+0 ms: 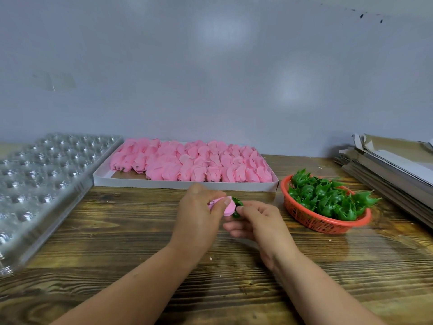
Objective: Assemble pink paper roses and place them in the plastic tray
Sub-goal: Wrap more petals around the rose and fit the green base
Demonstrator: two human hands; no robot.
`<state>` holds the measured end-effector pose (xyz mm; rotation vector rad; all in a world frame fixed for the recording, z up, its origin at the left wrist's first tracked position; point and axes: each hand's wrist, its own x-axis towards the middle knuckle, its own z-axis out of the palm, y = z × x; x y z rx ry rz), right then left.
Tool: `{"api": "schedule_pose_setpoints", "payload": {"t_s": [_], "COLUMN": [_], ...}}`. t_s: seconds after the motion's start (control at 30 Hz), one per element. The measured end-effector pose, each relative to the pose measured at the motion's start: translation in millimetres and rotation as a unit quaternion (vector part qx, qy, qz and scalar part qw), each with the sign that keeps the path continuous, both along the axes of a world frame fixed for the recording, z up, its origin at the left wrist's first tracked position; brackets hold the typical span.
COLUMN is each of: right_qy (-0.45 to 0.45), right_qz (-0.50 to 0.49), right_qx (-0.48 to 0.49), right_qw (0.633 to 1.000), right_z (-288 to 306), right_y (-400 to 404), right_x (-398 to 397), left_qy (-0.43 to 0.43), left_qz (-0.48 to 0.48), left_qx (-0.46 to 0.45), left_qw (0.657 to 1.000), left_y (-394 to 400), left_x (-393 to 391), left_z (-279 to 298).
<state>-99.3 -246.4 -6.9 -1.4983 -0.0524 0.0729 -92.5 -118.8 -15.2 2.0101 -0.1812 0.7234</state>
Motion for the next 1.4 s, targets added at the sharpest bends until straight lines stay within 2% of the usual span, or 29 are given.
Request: {"api": "schedule_pose_setpoints", "payload": {"t_s": [0.2, 0.47, 0.67, 0.9, 1.23, 1.4], "right_qy": [-0.059, -0.051, -0.065, -0.04, 0.064, 0.079], "right_qz": [-0.001, 0.001, 0.011, -0.008, -0.006, 0.017], "right_qx": [-0.037, -0.016, -0.024, -0.023, 0.106, 0.163], "right_qw": [0.998, 0.999, 0.998, 0.999, 0.992, 0.983], "right_z": [-1.2, -0.9, -1.6, -2.6, -1.5, 0.5], "right_y": [5.1, 3.2, 4.7, 3.1, 0.7, -1.1], "right_x": [-1.4, -1.0, -1.9, -1.6, 5.6, 4.5], "left_qy": [-0.022, -0.008, -0.032, -0.027, -0.032, -0.033], "left_qz": [0.008, -0.019, -0.017, -0.027, -0.015, -0.016], "left_qx": [0.001, 0.01, 0.041, 0.042, 0.03, 0.024], "left_qw": [1.0, 1.0, 0.998, 0.998, 0.999, 0.999], "left_y": [0.9, 0.4, 0.1, -1.6, -0.7, 0.2], "left_x": [-1.6, -3.2, -5.0, -6.6, -7.2, -6.6], "left_z": [0.9, 4.1, 5.1, 3.7, 7.2, 7.7]}}
